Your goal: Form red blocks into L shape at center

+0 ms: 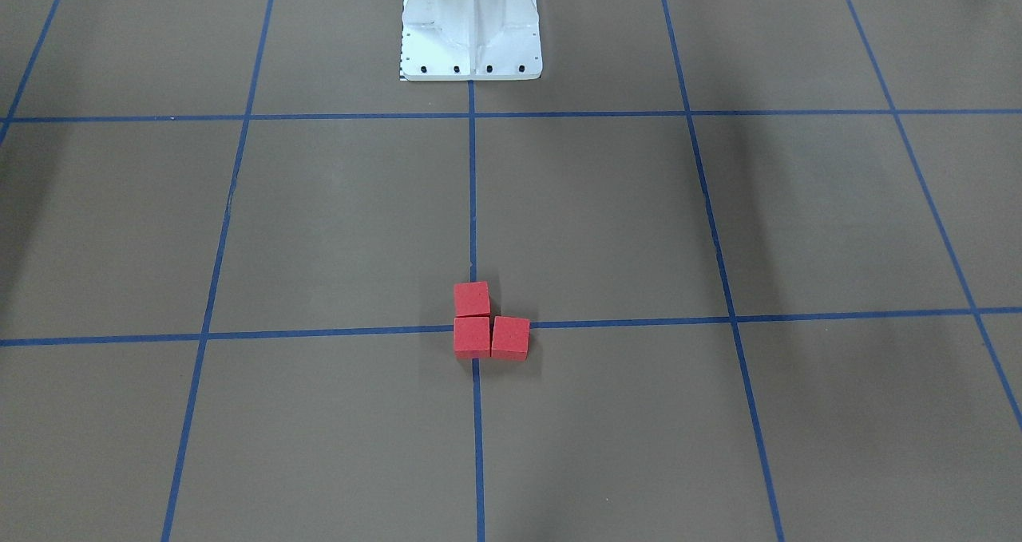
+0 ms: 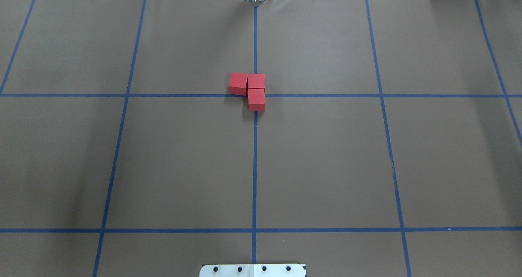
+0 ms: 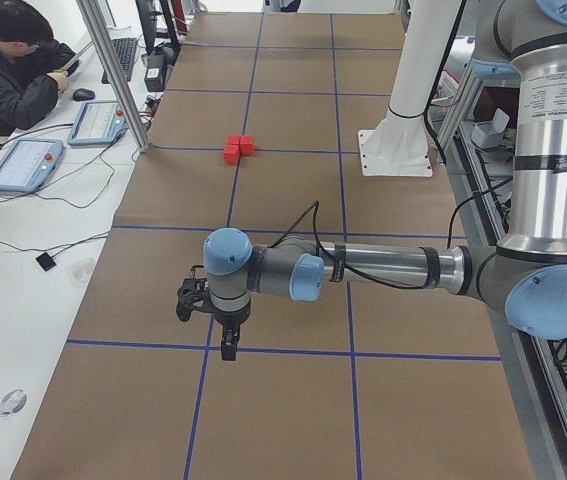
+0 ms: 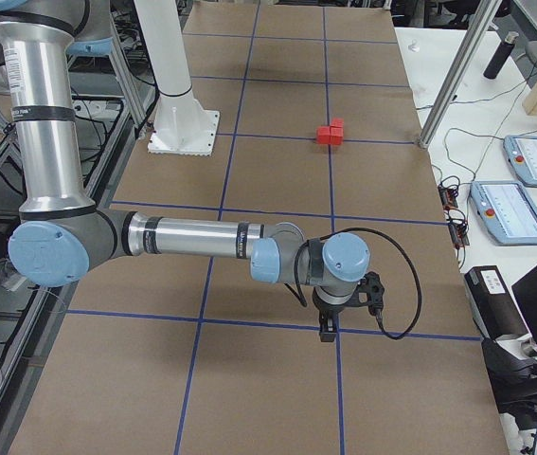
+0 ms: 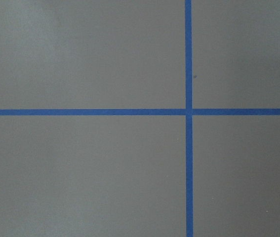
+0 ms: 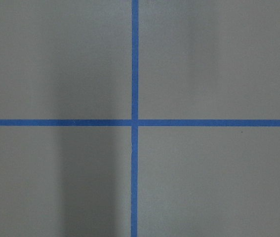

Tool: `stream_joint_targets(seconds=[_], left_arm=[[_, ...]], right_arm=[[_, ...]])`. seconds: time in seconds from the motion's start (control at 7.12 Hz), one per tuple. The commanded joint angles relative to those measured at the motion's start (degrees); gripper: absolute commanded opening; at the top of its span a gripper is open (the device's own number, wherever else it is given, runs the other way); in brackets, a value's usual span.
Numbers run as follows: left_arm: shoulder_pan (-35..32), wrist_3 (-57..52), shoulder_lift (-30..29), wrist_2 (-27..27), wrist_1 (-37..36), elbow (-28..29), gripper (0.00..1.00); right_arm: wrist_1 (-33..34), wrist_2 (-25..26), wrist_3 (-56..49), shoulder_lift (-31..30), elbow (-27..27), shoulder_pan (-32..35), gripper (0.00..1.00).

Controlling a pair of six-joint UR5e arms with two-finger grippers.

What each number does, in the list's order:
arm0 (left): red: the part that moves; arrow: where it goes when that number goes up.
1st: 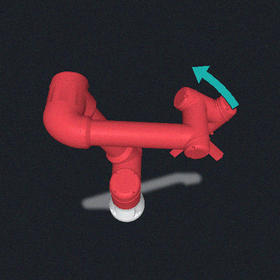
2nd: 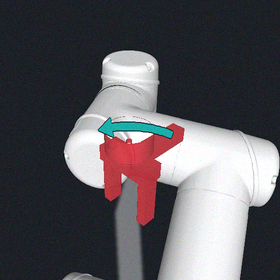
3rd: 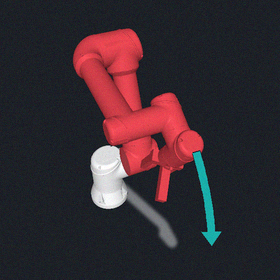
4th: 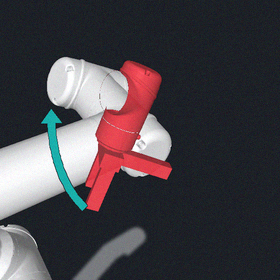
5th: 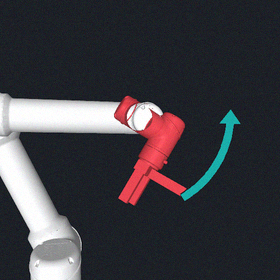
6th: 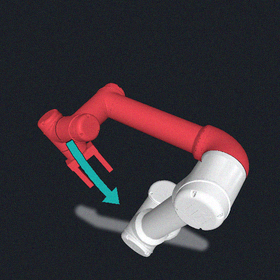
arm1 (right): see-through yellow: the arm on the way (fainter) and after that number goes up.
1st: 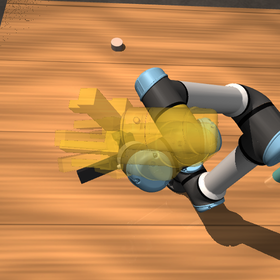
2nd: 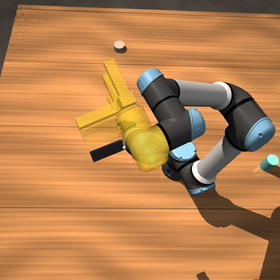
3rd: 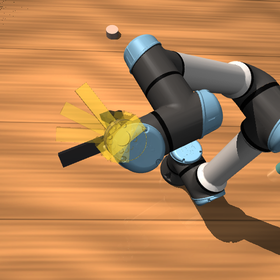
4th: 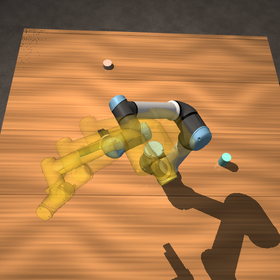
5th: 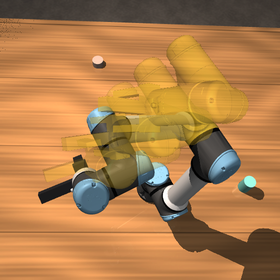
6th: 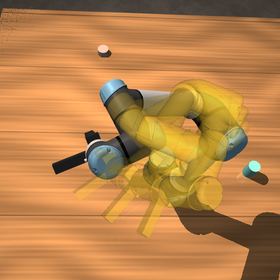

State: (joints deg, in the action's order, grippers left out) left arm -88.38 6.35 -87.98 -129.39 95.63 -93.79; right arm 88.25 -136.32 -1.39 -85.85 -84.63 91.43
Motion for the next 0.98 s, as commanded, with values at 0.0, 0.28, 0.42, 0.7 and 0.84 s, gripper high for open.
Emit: stream_joint_targets(seconds=[0.0, 0.28, 0.42, 0.7, 0.84], left_arm=[[-0.03, 0.07, 0.08, -0.07, 0.0, 0.02, 1.0], [-0.03, 0.33, 0.0, -0.07, 0.0, -0.07, 1.0], [-0.03, 0.42, 0.08, -0.07, 0.0, 0.01, 1.0], [-0.03, 0.42, 0.0, -0.07, 0.0, 0.02, 1.0], [-0.03, 0.42, 0.0, -0.07, 0.0, 0.1, 1.0]], right_arm=[[-1.94, -0.43, 1.65, -2.47, -0.61, -0.11, 0.99], [-1.94, -1.57, 1.74, -3.19, -1.24, -0.11, 0.99], [-1.94, -1.49, 1.74, -3.1, -1.24, -0.11, 0.99], [-1.94, -1.58, 1.74, -3.01, -1.15, -0.11, 0.99], [-1.94, -1.49, 1.65, -2.92, -1.15, -0.11, 0.99]])
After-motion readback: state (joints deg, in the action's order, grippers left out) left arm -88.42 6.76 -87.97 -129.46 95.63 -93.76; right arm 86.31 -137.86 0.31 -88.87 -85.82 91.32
